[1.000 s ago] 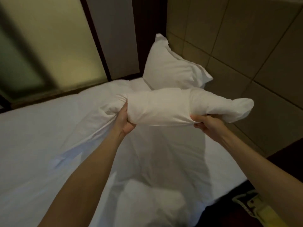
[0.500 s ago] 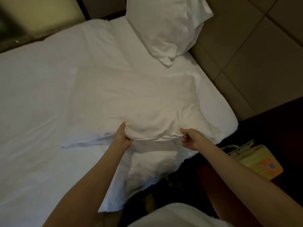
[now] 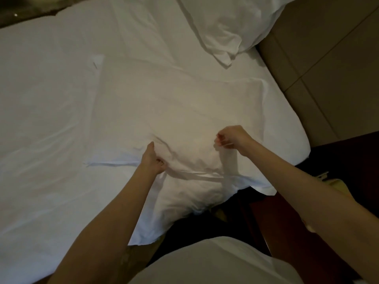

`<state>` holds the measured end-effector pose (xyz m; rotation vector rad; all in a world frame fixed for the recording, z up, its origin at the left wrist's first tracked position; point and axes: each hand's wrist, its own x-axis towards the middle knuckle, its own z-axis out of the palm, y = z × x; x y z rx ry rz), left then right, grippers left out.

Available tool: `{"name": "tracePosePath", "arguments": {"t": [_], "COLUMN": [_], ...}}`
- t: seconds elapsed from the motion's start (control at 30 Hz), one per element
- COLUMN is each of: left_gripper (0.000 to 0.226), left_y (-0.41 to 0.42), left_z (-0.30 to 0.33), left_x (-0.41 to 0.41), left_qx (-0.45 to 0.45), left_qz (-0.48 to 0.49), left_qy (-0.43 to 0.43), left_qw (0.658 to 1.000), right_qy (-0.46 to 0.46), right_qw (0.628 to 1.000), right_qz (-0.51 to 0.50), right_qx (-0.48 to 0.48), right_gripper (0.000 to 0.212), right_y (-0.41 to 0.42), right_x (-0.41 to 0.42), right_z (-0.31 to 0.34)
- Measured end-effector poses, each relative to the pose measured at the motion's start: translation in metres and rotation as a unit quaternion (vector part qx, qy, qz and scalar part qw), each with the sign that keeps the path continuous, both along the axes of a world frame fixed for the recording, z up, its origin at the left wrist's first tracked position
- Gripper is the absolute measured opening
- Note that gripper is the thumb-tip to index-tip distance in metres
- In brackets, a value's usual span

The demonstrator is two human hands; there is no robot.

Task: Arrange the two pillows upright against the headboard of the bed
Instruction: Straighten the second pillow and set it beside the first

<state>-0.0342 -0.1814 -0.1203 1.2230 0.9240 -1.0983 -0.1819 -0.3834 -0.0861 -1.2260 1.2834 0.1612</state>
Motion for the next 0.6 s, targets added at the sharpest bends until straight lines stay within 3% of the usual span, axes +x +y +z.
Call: {"name": "tracePosePath", "arguments": {"t": [0.07,0.17,0.43,0.6], "left_gripper": [0.058,0.064,0.063,0.05], "left_y": [0.0,0.006,0.009,0.006], "left_z": [-0.003,-0.008,-0.033,-0.048], "left_x": [0.012,0.026,0.042,0.04], "left_qx": [-0.005,0.005,-0.058,-0.112], "left_qz": [0.027,-0.006,0.037,0.041], "left_qy": [0.015,0.002,0.046,-0.008], "left_qw": [1.0,1.0,0.997,0.993], "right_qy": [-0.009,-0.011,0.02,0.064], "right_qw": [0.999,0.993,0.961,0.93], "right_qz": [0.02,0.076,0.201,0.252], "right_qx": [-0.041,-0.091,-0.188,-0.26], "right_gripper": [0.013,0.019,0.01,0.01], "right_y": [-0.006,-0.016,-0.055,-0.092], "right_x": [0.023,0.061,0.146,0.176], "right_z": [0.004,0.012,0.008,-0.02]}}
